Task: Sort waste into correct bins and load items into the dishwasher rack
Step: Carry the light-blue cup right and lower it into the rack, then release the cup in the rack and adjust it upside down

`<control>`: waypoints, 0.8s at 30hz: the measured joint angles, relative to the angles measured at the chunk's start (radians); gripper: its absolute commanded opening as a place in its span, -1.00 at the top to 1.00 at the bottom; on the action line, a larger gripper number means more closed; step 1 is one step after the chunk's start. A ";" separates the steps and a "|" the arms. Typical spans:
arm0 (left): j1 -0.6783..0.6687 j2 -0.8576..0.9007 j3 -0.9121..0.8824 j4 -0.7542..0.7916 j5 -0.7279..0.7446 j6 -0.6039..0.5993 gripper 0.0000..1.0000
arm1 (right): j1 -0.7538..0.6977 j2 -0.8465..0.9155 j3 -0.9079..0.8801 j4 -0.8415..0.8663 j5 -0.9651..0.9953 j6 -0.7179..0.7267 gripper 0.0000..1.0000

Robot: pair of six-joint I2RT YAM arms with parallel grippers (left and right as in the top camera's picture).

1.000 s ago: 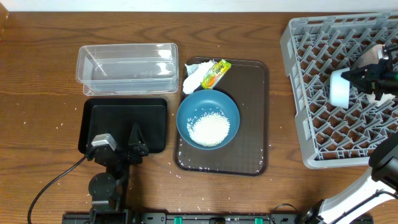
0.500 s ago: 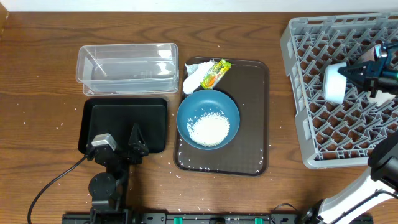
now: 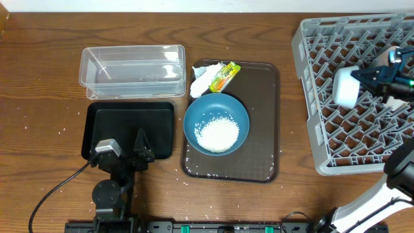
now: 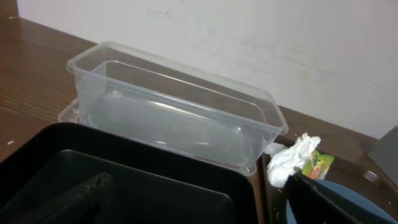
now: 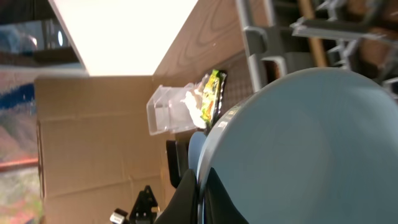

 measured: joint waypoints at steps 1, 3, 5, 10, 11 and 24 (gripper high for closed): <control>0.000 0.000 0.000 0.000 0.000 0.000 -0.82 | -0.011 0.000 0.000 -0.001 0.006 0.006 0.91; 0.000 0.000 0.000 0.000 0.000 0.000 -0.82 | -0.035 0.000 0.000 -0.003 0.022 0.015 0.86; 0.000 0.000 0.000 0.000 0.000 0.000 -0.82 | -0.058 0.000 0.000 -0.008 0.042 0.019 0.78; 0.000 0.000 0.000 0.000 0.000 0.000 -0.82 | -0.092 -0.016 0.000 -0.011 0.150 0.053 0.49; 0.000 0.000 0.000 0.000 0.000 0.000 -0.82 | -0.092 -0.024 0.000 -0.010 0.183 0.064 0.43; 0.000 0.000 0.000 0.000 0.000 0.000 -0.82 | -0.091 -0.279 -0.002 0.015 0.573 0.261 -0.04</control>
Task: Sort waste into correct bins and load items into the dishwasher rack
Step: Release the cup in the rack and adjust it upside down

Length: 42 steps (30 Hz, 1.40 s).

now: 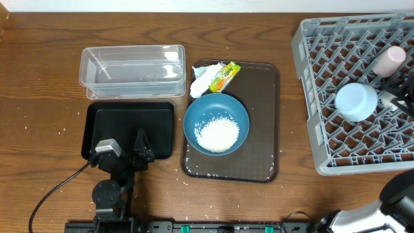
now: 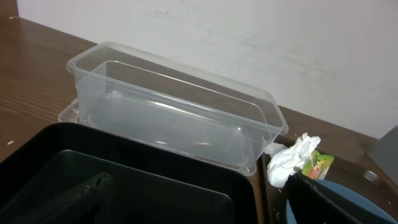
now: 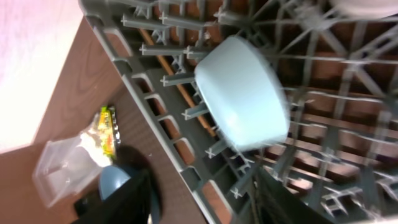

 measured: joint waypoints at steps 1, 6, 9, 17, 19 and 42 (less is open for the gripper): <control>0.000 0.000 0.000 0.000 0.000 0.000 -0.82 | 0.000 -0.021 0.000 0.000 0.016 0.008 -0.04; 0.000 0.000 0.000 0.000 0.000 0.000 -0.82 | 0.005 -0.129 0.000 -0.007 0.066 0.036 -0.03; 0.000 0.000 0.000 0.000 0.000 0.000 -0.82 | 0.024 -0.182 0.000 -0.009 0.082 0.044 -0.04; 0.000 0.000 0.000 0.000 0.000 0.000 -0.82 | 0.182 -0.193 -0.002 0.055 0.256 0.091 0.85; 0.000 0.000 0.000 0.000 0.000 0.000 -0.83 | 0.211 -0.164 -0.006 0.063 0.291 0.104 0.97; 0.000 0.000 0.000 0.000 0.000 0.000 -0.82 | 0.279 0.153 -0.027 0.134 0.524 0.187 0.98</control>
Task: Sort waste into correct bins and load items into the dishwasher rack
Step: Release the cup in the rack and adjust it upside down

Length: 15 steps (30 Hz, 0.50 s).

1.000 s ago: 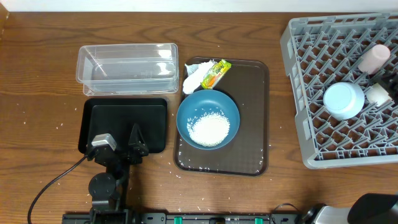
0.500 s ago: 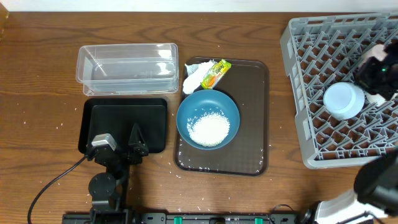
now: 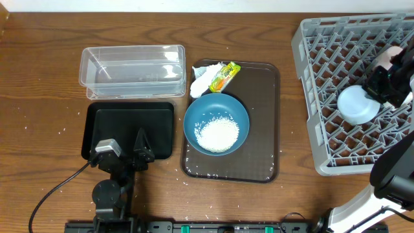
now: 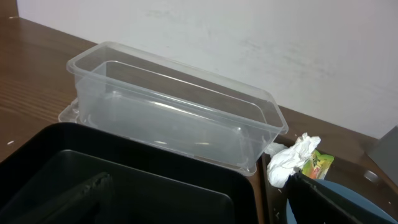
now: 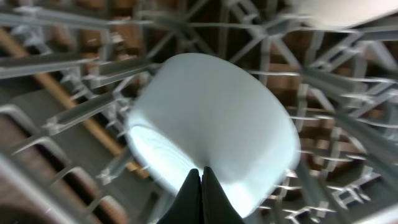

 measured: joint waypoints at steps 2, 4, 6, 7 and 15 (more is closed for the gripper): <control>0.000 0.000 0.000 0.000 0.000 0.000 -0.82 | -0.003 0.000 0.000 -0.010 0.048 0.021 0.99; 0.000 0.000 0.000 0.000 0.000 0.000 -0.82 | -0.004 0.000 0.000 -0.023 0.086 0.038 0.98; 0.000 0.000 0.000 0.000 0.000 0.000 -0.82 | -0.004 0.000 0.000 -0.034 0.110 0.049 0.98; 0.000 0.000 0.000 0.000 0.000 0.000 -0.82 | -0.004 0.000 0.000 -0.039 0.119 0.055 0.98; 0.000 0.000 0.000 0.000 0.000 0.000 -0.82 | 0.001 -0.023 -0.001 -0.023 0.043 0.040 0.97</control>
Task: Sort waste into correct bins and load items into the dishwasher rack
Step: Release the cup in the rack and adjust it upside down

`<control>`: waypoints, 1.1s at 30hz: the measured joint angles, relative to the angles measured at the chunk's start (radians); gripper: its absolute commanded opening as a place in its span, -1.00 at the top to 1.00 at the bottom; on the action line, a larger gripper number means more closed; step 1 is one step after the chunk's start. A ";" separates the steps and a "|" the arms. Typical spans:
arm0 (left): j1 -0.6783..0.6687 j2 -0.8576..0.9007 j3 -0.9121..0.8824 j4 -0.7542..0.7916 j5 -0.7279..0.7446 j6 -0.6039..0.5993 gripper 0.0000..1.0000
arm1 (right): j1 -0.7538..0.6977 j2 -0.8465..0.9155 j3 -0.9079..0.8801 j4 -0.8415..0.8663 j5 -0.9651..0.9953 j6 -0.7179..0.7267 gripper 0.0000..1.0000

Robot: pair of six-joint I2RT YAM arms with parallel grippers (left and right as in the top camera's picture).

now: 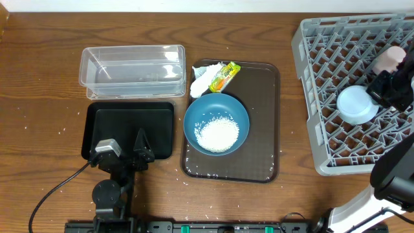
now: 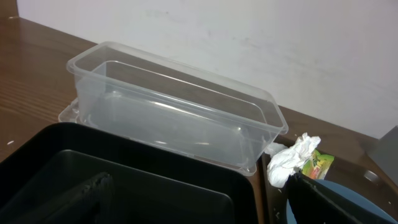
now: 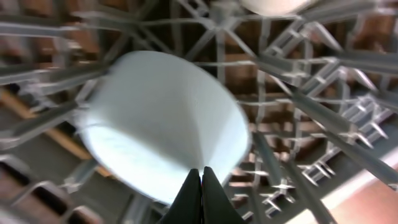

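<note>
A pale blue cup (image 1: pixel 357 105) sits mouth-down in the grey dishwasher rack (image 1: pixel 323 77), with a pink cup (image 1: pixel 390 58) behind it. My right gripper (image 1: pixel 380 90) hovers close over the blue cup (image 3: pixel 161 118). Its fingers (image 3: pixel 201 171) are shut together, with nothing seen between them. On the brown tray (image 1: pixel 262 97) stands a blue bowl (image 1: pixel 216 123) of white grains, and a crumpled tissue (image 1: pixel 200 82) and a green-yellow wrapper (image 1: pixel 225 76) lie at its far edge. My left gripper (image 1: pixel 137 150) (image 2: pixel 199 186) rests open over the black bin (image 1: pixel 129 123).
A clear plastic bin (image 1: pixel 132 71) stands behind the black bin, left of the tray. The rack fills the table's right side, its tines sticking up around the cups. White crumbs dot the tray and the wooden table (image 1: pixel 45 97).
My right gripper, still shut, has shifted slightly over the blue cup, which now shows more to the left in the right wrist view. The left arm and the tray's items have not moved.
First my right gripper was shut on the pale blue cup's rim above the rack. Then the cup sat in the rack and the gripper was open and clear of it. Later the gripper was shut close over the cup, and it stays there now.
</note>
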 measured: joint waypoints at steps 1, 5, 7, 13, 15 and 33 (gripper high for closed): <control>0.000 0.000 0.000 0.000 0.000 0.000 -0.82 | 0.004 -0.010 0.000 0.009 -0.021 -0.012 0.97; 0.000 0.000 0.000 0.000 0.000 0.000 -0.82 | 0.024 -0.031 0.000 0.020 -0.059 -0.042 0.98; 0.000 0.000 0.000 0.000 0.000 0.000 -0.82 | 0.031 -0.029 -0.001 0.021 -0.064 -0.050 0.97; 0.000 0.000 0.000 0.000 0.000 0.000 -0.82 | 0.033 -0.002 -0.013 0.019 -0.025 -0.044 0.98; 0.000 0.000 0.000 0.000 0.000 0.000 -0.82 | 0.033 0.007 -0.018 0.019 -0.019 -0.040 0.97; 0.000 0.000 0.000 0.000 0.000 0.000 -0.82 | 0.032 0.021 -0.059 -0.003 0.159 0.035 0.98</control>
